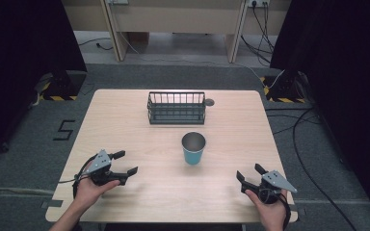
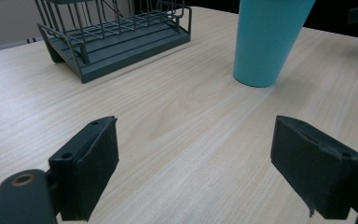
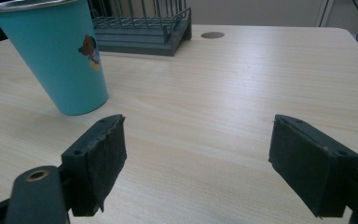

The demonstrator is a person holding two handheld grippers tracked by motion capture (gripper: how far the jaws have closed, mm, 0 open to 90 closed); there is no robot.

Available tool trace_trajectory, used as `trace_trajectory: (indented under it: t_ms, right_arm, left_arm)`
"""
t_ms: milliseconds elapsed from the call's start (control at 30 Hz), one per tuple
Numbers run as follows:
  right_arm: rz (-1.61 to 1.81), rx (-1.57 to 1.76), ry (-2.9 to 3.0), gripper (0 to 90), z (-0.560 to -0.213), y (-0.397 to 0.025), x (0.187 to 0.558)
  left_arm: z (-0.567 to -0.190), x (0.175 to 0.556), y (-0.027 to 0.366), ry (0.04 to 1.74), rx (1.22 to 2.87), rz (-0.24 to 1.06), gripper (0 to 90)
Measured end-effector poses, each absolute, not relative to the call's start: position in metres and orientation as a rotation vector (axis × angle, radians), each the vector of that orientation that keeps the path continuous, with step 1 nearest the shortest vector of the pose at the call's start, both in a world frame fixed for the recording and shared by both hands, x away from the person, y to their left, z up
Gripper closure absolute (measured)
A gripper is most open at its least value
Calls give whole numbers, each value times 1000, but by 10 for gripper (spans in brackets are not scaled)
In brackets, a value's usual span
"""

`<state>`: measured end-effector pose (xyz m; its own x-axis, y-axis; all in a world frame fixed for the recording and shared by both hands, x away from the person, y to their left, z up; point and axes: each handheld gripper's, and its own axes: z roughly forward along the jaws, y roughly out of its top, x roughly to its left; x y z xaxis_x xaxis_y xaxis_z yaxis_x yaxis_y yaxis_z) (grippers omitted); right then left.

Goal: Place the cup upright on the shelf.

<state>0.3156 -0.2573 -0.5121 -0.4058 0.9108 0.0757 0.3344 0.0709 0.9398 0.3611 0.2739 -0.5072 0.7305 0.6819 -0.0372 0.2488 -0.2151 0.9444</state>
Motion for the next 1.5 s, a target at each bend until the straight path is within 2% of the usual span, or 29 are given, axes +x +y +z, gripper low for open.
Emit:
trace_trajectory:
  t_ms: [400,1200,1500]
  right_arm:
    - [1362,1236,1806,165,-512,-260,317]
    - [1366,1250,1799,174,-512,-261,317]
    - [1369,1255,1799,175,-512,-261,317]
  left_arm:
    - [-500,372,253,700,1779,443,146]
    - [-486,400,172,531,1820,367,145]
    - [-491,410,155,513,1837,353,145]
